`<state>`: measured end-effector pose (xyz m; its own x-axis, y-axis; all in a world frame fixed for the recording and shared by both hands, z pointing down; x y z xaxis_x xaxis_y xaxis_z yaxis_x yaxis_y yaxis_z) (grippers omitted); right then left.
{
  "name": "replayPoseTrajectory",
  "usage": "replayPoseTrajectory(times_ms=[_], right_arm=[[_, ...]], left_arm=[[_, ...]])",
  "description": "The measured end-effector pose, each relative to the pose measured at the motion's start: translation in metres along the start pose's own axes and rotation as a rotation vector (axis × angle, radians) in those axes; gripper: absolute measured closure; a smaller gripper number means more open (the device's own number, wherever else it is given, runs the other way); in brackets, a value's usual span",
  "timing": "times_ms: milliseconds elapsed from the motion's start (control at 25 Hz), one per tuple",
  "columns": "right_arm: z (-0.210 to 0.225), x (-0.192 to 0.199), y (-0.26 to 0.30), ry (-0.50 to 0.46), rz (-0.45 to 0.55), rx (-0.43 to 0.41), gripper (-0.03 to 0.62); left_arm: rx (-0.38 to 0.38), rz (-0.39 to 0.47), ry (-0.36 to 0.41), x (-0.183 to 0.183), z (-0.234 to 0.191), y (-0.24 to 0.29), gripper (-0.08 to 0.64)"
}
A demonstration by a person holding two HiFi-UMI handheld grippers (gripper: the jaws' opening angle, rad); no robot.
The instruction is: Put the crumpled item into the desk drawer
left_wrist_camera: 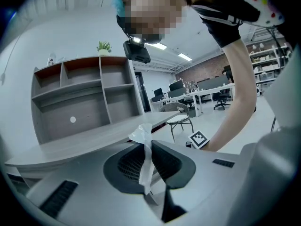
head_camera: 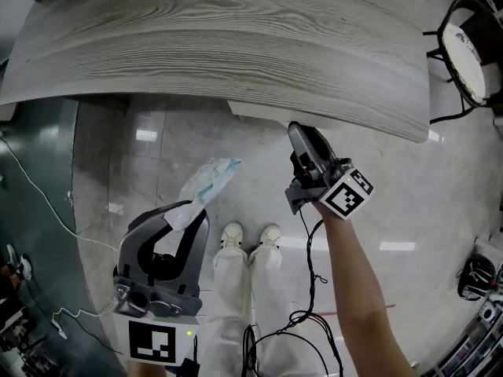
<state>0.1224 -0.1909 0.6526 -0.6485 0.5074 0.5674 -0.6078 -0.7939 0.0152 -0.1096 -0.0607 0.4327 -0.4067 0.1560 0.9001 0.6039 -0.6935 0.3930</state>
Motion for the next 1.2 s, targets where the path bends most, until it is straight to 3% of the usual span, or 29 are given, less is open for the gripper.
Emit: replayPoseTrajectory(times_ms=[600,920,1200], right_arm=[[-0.016,0.033,-0.035,-0.040,-0.086,-0.006,0.542],[-0.019,0.037,-0.038,-0.111,-0.101,0.093,0.563],[-0.031,0.034,-0.062,-0.289,-0.146,0.223,0.583]], left_arm=[[0.012,0.009,-0.002,0.009,0.002,-0.011,0.511],[0.015,0.000,-0.001,0.008,0.002,-0.010,0.511],[0.020,0.011,0.008,-0.001,0.004,-0.008,0.511]])
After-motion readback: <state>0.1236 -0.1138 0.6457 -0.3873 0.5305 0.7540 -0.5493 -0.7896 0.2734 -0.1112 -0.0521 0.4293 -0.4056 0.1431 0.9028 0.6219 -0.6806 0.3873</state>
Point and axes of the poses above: the fingertips, and each gripper's own axes: y forward along the fingers, z to its right, x out of its underside, the point moved 9 cm from there along -y, backward along the fingers, and after that the axes turned 9 degrees about x, right-handed, at the moved point
